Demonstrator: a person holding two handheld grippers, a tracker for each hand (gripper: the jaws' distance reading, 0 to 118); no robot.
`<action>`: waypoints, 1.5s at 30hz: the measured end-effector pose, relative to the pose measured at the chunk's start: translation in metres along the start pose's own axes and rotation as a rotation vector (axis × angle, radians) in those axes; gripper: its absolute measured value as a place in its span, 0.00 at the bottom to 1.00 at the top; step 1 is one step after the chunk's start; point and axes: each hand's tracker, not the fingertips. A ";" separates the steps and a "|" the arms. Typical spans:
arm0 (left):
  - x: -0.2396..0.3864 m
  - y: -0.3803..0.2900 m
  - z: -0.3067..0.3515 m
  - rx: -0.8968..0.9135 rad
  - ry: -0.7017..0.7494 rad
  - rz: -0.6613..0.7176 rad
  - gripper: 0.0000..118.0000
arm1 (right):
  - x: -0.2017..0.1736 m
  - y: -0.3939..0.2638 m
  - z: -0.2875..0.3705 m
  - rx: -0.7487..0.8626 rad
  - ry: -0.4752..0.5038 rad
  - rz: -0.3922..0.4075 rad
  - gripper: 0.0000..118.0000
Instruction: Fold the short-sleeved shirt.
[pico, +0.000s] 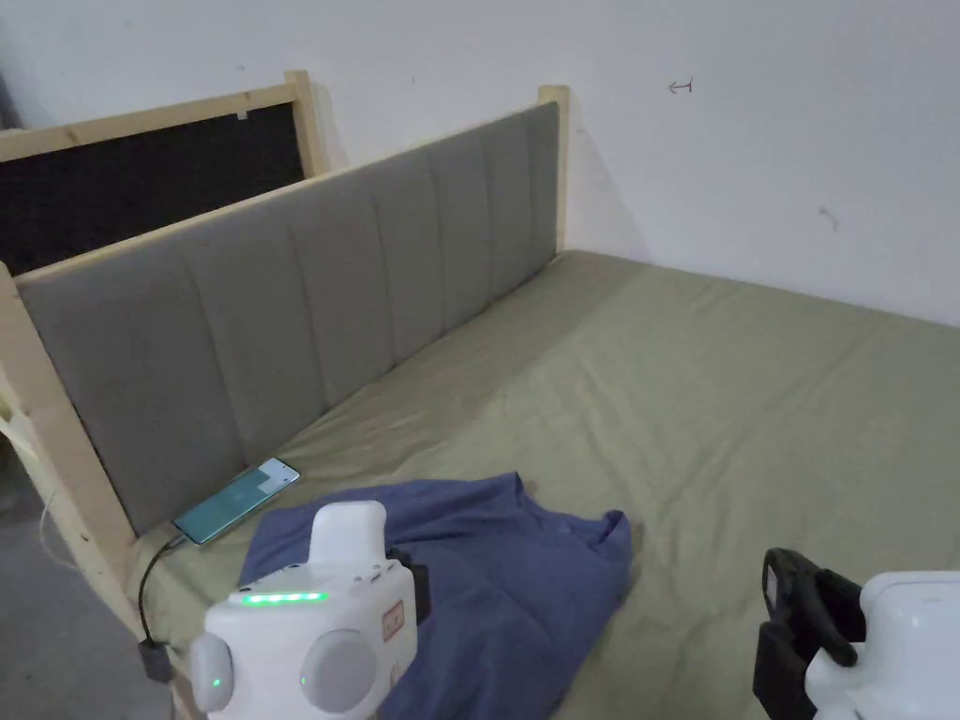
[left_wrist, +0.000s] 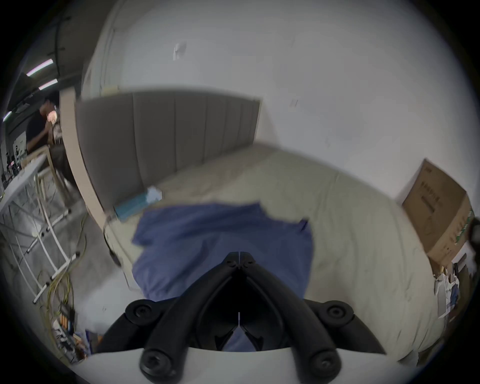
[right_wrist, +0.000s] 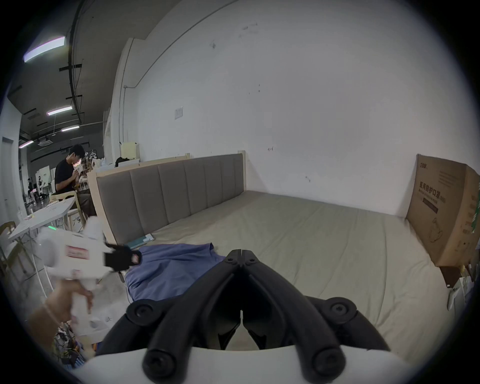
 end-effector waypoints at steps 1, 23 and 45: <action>-0.005 -0.006 -0.021 -0.074 0.004 0.000 0.00 | 0.002 -0.003 -0.002 -0.014 0.000 -0.006 0.00; 0.015 -0.010 -0.160 -0.286 0.123 -0.154 0.00 | 0.044 -0.044 -0.035 -0.256 -0.083 -0.168 0.00; 0.123 0.064 -0.039 -0.169 -0.409 -0.153 0.00 | 0.100 -0.033 0.023 -0.155 -0.227 -0.280 0.00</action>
